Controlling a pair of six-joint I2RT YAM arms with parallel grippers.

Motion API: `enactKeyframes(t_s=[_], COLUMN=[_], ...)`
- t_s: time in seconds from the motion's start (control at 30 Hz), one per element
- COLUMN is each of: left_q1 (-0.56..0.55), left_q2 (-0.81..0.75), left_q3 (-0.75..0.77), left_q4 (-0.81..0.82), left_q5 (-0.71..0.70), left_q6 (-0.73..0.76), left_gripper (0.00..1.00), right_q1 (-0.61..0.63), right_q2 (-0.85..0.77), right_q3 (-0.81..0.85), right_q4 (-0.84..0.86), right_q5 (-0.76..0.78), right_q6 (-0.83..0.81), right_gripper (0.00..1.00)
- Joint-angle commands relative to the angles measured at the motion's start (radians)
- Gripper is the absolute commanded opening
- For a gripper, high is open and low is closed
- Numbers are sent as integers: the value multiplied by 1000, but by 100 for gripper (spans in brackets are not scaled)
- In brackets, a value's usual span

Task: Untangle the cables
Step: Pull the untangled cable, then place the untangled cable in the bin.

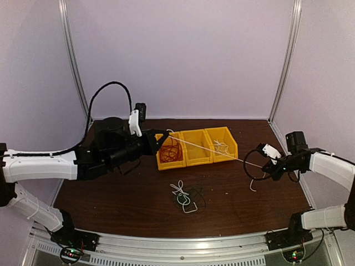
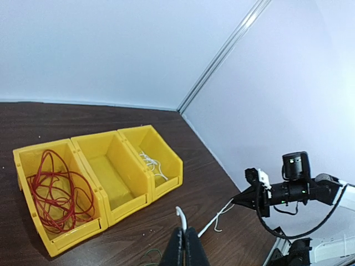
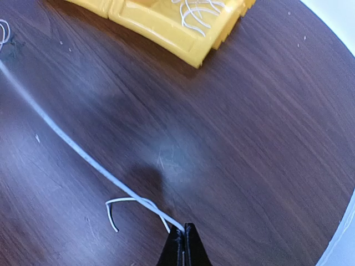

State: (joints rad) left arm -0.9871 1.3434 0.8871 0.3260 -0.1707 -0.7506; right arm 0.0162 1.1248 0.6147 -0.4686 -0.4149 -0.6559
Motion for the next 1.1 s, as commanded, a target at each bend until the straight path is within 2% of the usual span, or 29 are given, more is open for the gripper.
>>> enactKeyframes(t_s=[0.0, 0.13, 0.27, 0.33, 0.47, 0.63, 0.87, 0.97, 1.07], left_q1=[16, 22, 21, 21, 23, 26, 53, 77, 88], left_q2=[-145, -157, -91, -33, 143, 367, 590, 708, 813], left_q3=[-46, -63, -51, -11, 204, 472, 673, 785, 901], left_q4=[-57, -80, -51, -30, -84, -98, -25, 6, 23], left_q5=[-181, -156, -100, -64, -18, 30, 84, 148, 218], left_q6=[83, 81, 55, 72, 151, 170, 112, 68, 54], left_gripper=[0, 0, 0, 0, 0, 0, 0, 0, 0], right_q1=[-35, -37, -27, -1, 89, 148, 177, 190, 198], right_q2=[50, 92, 138, 177, 279, 439, 704, 838, 954], right_q3=[71, 182, 364, 454, 600, 748, 899, 978, 1071], right_q4=[48, 14, -45, -53, -50, -6, 91, 75, 5], right_q5=[97, 31, -116, -141, -132, -119, -138, -165, -179], right_q6=[54, 51, 105, 131, 159, 200, 293, 323, 340], right_gripper=[0, 0, 0, 0, 0, 0, 0, 0, 11])
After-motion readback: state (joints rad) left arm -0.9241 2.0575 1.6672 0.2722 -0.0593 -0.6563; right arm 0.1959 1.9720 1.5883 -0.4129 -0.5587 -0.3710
